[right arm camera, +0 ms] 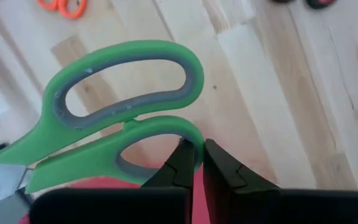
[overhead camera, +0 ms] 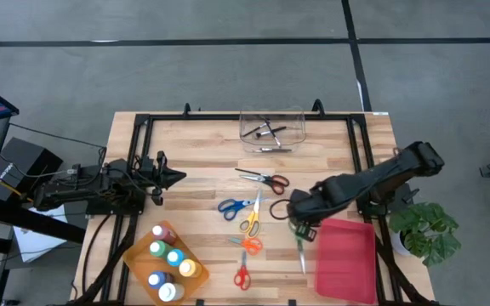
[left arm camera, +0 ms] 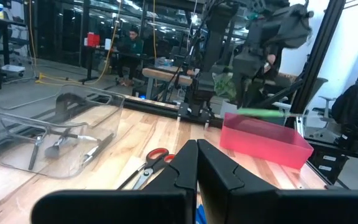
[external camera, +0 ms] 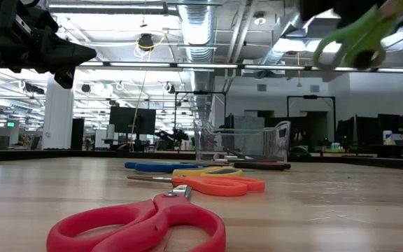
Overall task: Pick & Place Paint Supplies
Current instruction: Put the green scissor into the red bin
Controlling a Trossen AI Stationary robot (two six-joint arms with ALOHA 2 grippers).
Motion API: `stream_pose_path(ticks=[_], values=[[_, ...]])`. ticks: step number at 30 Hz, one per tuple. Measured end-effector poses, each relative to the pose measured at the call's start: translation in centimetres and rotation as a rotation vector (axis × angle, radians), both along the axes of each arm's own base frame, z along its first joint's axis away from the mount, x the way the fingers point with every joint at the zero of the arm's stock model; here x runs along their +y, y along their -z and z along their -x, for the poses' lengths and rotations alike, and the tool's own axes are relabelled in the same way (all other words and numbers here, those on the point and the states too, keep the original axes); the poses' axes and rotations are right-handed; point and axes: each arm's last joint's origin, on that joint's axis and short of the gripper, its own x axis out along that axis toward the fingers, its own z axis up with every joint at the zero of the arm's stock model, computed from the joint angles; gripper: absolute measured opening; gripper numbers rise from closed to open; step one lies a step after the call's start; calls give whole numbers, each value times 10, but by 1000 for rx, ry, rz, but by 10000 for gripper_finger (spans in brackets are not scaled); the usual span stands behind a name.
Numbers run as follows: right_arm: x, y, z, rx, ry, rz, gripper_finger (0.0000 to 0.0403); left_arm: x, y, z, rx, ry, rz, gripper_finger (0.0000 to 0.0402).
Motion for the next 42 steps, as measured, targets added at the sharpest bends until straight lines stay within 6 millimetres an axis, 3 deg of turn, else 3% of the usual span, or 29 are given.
stream_pose_path(ticks=[9,16,30,42], values=[[16,-31,49,-30,148,1,7,0,-1,0,-7,-2,-1,0],[37,-36,80,6,255,8,7,0,-1,0,-7,-2,-1,0],[77,-16,98,136,260,56,9,0,-1,0,-7,-3,-1,0],[79,20,110,150,226,48,10,0,-1,0,-7,-3,-1,0]])
